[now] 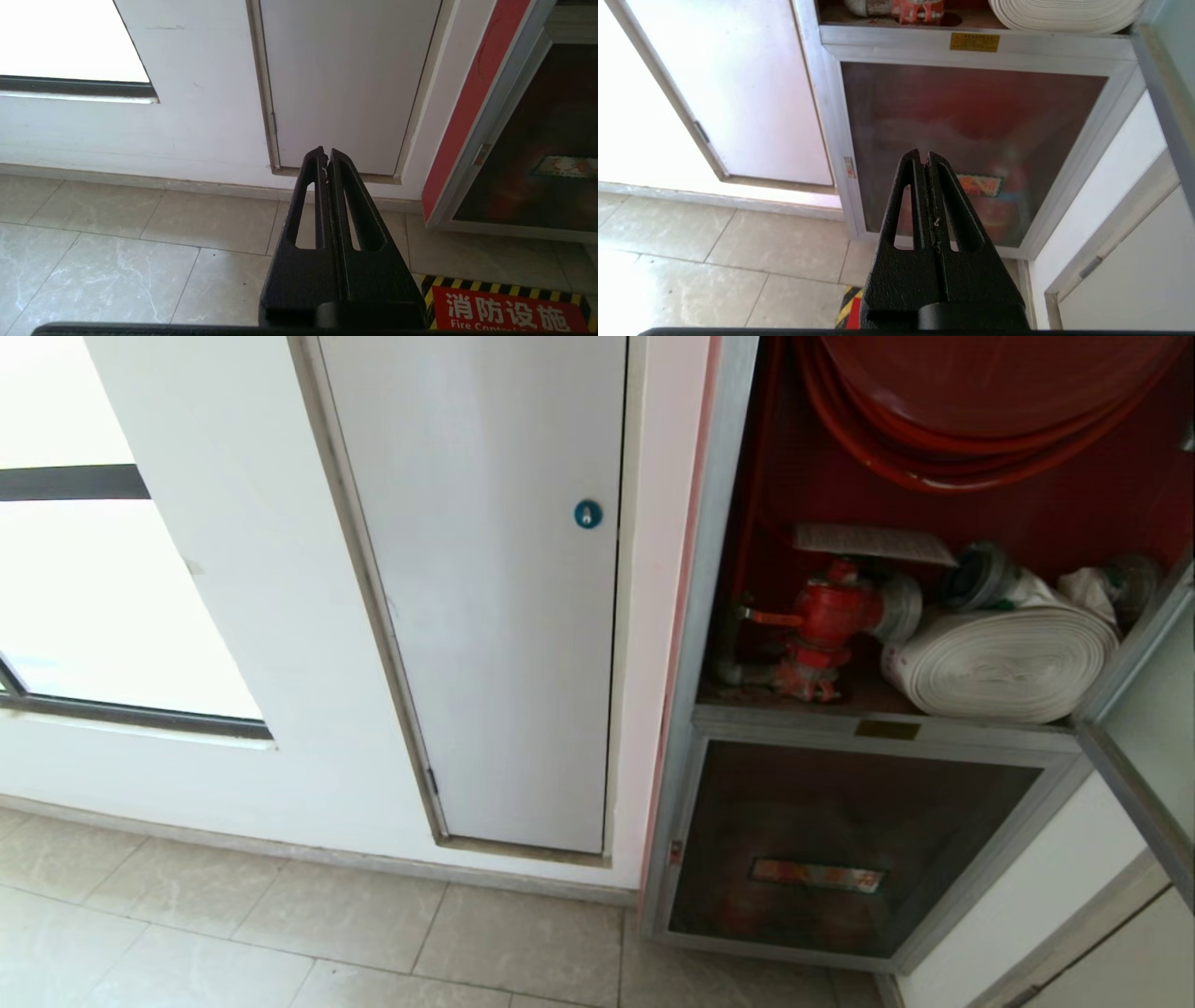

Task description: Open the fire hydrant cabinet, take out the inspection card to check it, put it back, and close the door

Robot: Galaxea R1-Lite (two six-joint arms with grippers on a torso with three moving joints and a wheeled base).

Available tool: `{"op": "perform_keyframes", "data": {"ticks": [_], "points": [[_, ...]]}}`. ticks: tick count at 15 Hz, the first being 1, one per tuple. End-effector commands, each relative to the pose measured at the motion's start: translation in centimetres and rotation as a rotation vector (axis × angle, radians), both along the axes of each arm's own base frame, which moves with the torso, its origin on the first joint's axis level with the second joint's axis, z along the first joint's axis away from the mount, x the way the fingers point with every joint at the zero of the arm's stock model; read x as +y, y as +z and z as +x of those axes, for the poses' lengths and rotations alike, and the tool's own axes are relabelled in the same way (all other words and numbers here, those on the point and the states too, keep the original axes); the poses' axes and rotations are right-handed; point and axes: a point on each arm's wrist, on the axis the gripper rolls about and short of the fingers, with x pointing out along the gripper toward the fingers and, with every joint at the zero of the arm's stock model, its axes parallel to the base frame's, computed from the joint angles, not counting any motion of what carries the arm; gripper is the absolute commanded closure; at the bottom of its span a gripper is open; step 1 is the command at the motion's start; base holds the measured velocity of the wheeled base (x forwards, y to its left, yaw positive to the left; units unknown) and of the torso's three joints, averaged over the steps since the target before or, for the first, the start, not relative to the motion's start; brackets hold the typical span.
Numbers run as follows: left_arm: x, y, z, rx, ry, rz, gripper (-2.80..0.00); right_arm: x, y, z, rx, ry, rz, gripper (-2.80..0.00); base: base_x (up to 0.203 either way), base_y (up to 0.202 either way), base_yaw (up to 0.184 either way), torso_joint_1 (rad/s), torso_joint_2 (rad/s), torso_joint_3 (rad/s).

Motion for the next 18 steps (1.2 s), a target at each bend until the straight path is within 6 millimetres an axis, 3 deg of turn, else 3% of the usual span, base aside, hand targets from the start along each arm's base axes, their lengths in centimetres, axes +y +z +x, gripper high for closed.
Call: {"op": "perform_keyframes", "data": {"ticks": [1, 8, 18], "points": [[0.0, 0.0, 0.01, 0.001, 0.0, 0.0, 0.0, 0.0, 0.0, 0.0, -0.001, 0.0, 0.0, 0.0, -0.198, 0.0, -0.001, 0.004, 0.0, 0.001], [0.0, 0.0, 0.01, 0.001, 0.0, 0.0, 0.0, 0.0, 0.0, 0.0, -0.001, -0.001, 0.0, 0.0, -0.183, 0.0, 0.001, 0.002, 0.0, 0.002], [0.0, 0.0, 0.01, 0.001, 0.0, 0.0, 0.0, -0.03, 0.03, -0.01, 0.0, -0.014, -0.001, 0.0, 0.0, 0.0, 0.0, 0.0, 0.0, 0.0]]}}
